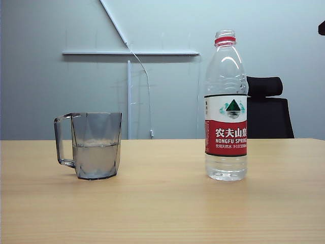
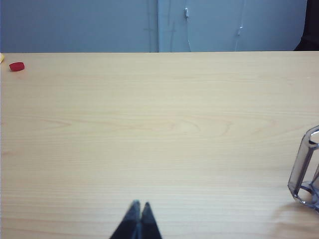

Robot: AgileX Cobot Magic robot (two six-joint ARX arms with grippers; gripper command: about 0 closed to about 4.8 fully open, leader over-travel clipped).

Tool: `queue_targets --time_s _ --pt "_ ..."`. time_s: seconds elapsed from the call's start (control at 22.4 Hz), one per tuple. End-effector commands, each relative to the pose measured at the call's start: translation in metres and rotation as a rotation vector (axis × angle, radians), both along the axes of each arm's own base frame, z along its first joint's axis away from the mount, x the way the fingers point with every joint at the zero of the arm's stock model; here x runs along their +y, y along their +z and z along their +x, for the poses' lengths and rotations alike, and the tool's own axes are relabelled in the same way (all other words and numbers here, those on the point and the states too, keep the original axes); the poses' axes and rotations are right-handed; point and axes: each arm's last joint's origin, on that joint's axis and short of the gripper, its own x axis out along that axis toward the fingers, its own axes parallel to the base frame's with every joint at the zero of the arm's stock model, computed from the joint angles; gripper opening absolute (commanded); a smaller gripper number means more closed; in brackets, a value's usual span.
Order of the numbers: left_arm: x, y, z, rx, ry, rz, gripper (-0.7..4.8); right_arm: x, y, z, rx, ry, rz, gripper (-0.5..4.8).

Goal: Pick up the mineral water bottle on the table and pour water into the mug until it's half full.

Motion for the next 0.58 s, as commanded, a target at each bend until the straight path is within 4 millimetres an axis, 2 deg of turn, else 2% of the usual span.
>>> queue_targets --time_s 0.04,0.22,0.4,0.58 --pt "0.000 0.001 0.000 -0.006 -0.003 -0.003 -0.02 0.000 0.003 0.000 -0.018 -0.004 0.011 -0.05" --pt "0.000 0.001 0.000 -0.006 -0.003 -0.003 -0.02 0.000 0.003 0.000 -0.052 -0.003 -0.076 -0.05" --pt "0.000 0.001 0.000 -0.006 -0.003 -0.003 -0.02 -0.001 0.003 -0.001 -0.056 -0.008 -0.072 -0.05" --pt "0.000 0.001 0.000 -0.006 -0.003 -0.003 -0.02 -0.011 0.004 -0.008 -0.090 -0.072 -0.055 -0.05"
